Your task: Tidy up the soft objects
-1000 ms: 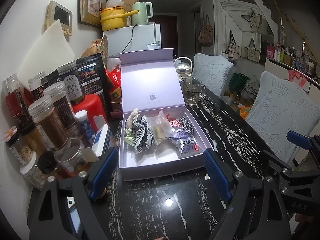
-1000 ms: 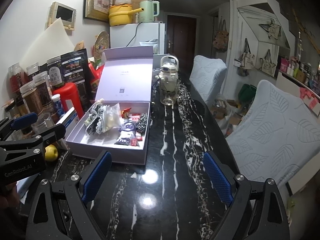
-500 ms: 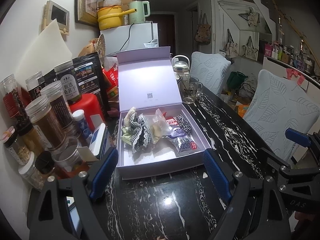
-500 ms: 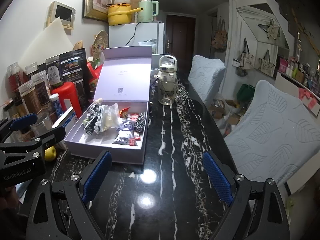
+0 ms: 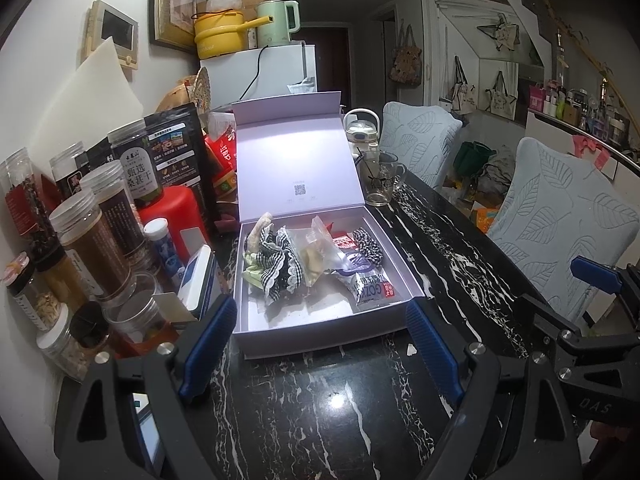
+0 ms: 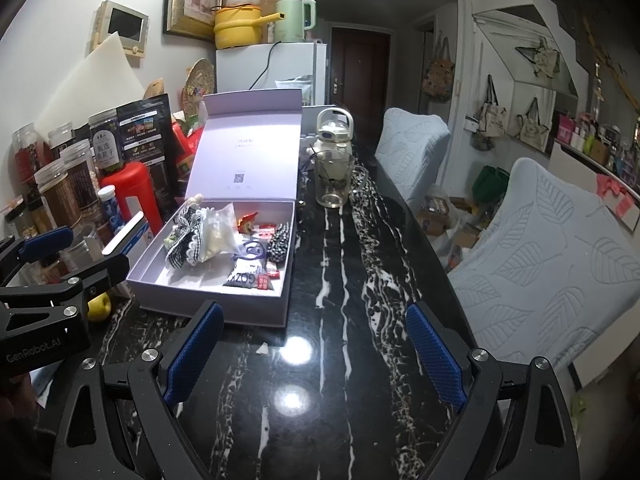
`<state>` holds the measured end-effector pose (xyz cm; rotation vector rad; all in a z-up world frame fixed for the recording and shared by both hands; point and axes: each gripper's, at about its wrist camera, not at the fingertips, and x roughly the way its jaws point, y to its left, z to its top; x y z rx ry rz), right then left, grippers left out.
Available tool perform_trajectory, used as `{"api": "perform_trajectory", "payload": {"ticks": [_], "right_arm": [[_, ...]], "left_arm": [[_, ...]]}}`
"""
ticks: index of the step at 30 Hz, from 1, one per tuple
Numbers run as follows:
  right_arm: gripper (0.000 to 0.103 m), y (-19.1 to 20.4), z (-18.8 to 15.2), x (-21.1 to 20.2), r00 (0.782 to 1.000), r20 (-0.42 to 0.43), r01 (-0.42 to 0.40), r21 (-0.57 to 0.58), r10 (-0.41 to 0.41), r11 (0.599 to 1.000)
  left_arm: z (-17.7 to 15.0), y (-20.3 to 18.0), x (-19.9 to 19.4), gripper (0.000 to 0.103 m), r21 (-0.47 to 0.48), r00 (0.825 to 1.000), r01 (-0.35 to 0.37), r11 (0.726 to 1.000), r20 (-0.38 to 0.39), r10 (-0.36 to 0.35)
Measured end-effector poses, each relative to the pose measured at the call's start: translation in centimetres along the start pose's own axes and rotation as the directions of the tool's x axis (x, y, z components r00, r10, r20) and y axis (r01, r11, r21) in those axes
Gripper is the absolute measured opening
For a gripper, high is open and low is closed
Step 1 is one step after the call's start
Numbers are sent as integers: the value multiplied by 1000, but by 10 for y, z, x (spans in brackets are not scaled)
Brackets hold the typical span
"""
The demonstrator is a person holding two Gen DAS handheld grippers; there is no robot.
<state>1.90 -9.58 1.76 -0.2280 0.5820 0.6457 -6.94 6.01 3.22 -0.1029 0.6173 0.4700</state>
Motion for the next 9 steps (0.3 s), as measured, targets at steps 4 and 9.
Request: {"api": "perform_trajectory", "payload": {"ticks": [4,9], "right_arm": [[94,0,0,0,1000,-1,0,1,0,1000],[94,1,1,3,1000,-7,3,7,-3,1000]], "left_arm": [[0,0,2,87,3,1000,7,1000,-4,-7],[-1,1,7,87,6,1000,22,1000,-16,-22]]}}
